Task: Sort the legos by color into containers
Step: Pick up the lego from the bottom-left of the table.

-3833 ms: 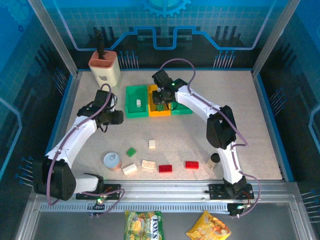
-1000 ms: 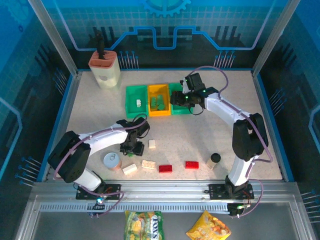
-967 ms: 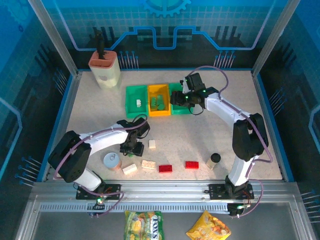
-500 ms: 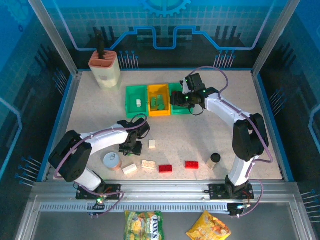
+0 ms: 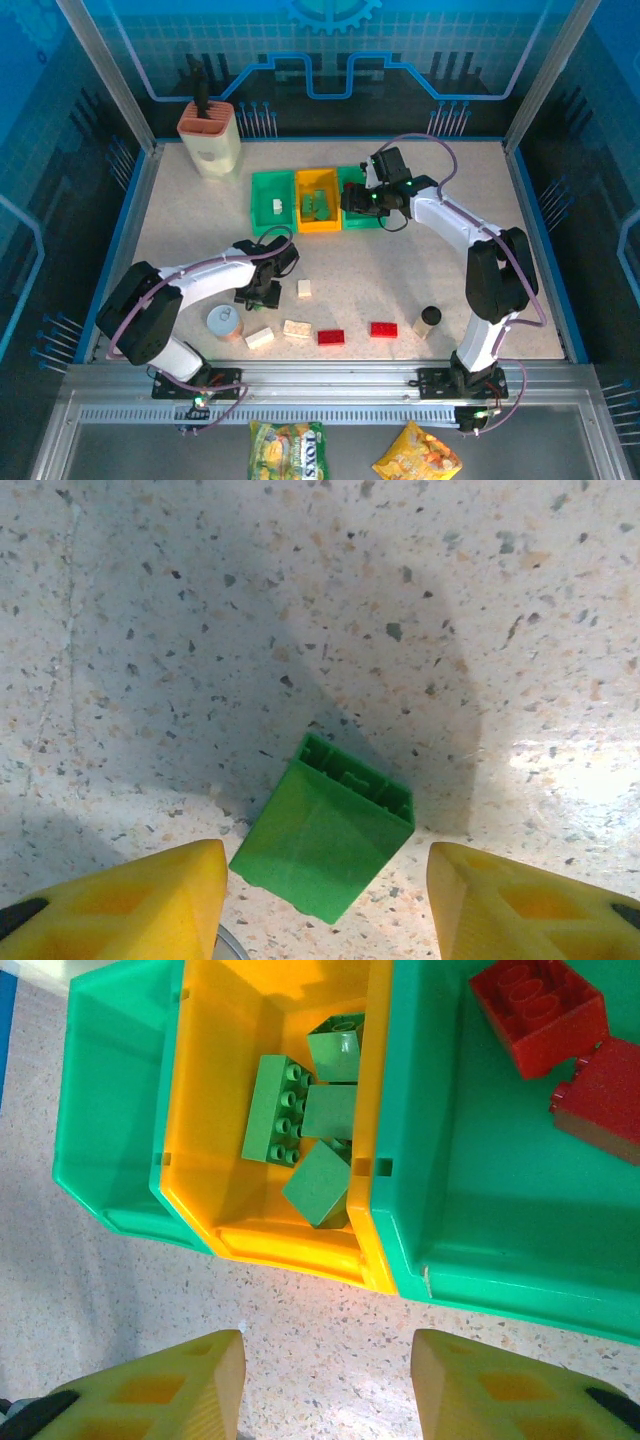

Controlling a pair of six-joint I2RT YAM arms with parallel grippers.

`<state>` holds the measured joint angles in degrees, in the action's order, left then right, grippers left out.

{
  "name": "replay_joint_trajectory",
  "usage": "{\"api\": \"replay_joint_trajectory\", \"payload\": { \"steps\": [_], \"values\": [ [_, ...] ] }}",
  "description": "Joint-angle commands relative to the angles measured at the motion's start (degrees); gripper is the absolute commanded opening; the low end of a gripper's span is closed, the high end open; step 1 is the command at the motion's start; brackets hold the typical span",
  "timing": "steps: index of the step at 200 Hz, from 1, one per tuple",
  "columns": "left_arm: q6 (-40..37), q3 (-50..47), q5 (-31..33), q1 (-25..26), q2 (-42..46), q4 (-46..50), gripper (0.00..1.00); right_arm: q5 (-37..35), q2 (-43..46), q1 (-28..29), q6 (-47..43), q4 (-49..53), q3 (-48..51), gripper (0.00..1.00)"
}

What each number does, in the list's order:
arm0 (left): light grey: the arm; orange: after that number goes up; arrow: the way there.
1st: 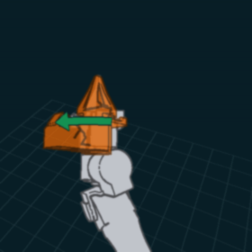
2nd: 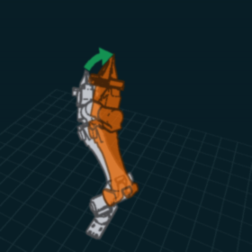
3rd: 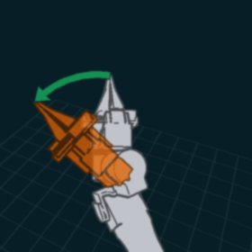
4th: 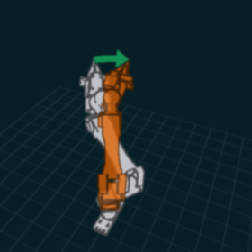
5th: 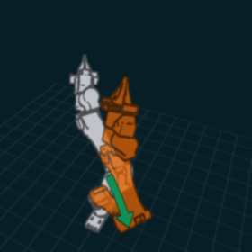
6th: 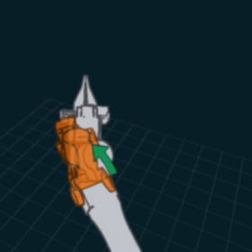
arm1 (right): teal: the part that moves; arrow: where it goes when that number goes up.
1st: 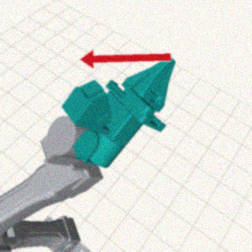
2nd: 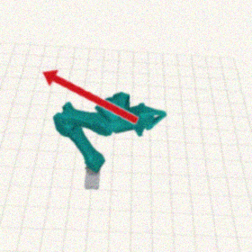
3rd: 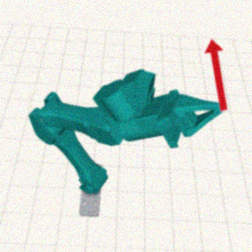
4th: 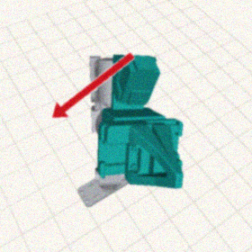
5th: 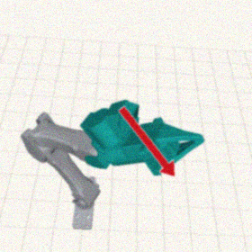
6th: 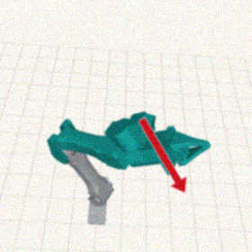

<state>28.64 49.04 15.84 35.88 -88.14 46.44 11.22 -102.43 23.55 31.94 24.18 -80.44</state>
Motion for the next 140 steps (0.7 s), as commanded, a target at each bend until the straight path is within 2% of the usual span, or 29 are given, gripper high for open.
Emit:
{"api": "replay_joint_trajectory", "payload": {
  "steps": [1, 23, 66, 140],
  "values": [
    [1.3, 1.5, 2.3, -0.4, 0.0, 2.2, 0.61, 1.2, 1.9, -0.4, 0.5, 0.9, 0.9, 0.48],
    [0.9, 0.7, 0.7, -1.2, -0.5, 0.5, 0.62, 1.2, 2.0, -0.4, 0.4, 1.1, 1.0, 0.48],
    [-1.6, -1.7, -6.7, -5.2, -1.1, -3.9, 0.59, 0.7, 2.6, -0.4, 0.3, 1.4, 1.5, 0.48],
    [-2.8, -2.3, -9.5, -7.8, -1.3, -5.5, 0.52, 0.6, 3.4, -0.4, 0.6, 1.4, 2.6, 0.48]
  ]
}}
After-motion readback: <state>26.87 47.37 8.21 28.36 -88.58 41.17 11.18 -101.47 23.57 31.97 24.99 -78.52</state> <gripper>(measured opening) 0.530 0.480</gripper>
